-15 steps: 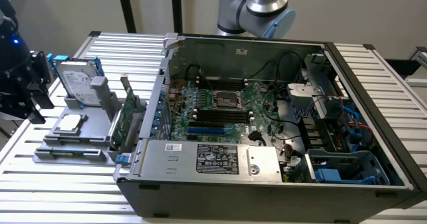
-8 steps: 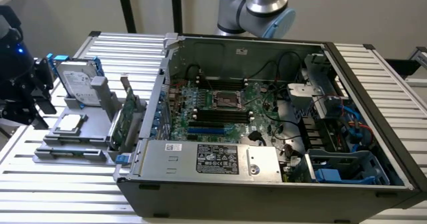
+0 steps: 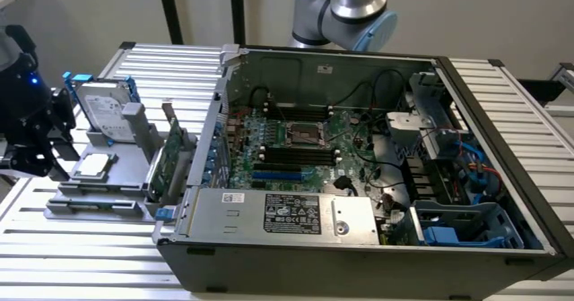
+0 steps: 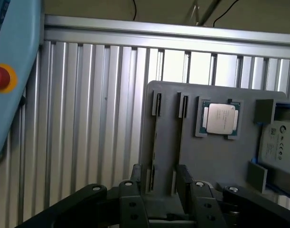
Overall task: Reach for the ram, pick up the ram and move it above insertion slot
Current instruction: 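Pick up the ram and move it above insertion slot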
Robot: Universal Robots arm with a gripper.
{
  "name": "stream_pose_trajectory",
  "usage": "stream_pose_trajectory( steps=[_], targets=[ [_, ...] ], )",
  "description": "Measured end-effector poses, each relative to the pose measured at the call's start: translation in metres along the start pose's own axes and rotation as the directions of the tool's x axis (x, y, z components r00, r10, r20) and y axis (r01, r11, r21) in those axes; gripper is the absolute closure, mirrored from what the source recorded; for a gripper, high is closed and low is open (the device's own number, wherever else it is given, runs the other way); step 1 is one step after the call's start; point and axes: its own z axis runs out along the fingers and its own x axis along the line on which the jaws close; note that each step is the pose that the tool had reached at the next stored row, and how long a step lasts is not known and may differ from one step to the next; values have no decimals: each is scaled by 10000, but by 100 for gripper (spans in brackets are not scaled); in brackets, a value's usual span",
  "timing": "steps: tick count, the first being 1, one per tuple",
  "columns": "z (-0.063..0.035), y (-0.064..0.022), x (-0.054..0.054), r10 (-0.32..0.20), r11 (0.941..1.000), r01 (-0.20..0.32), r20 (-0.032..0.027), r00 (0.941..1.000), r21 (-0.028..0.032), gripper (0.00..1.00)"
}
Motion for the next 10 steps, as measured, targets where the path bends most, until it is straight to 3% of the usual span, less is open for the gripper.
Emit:
stream_pose_trajectory(
  steps=[10],
  targets=[
    [183,-2,27,0,10000,0,1,10000,0,58]
  ],
)
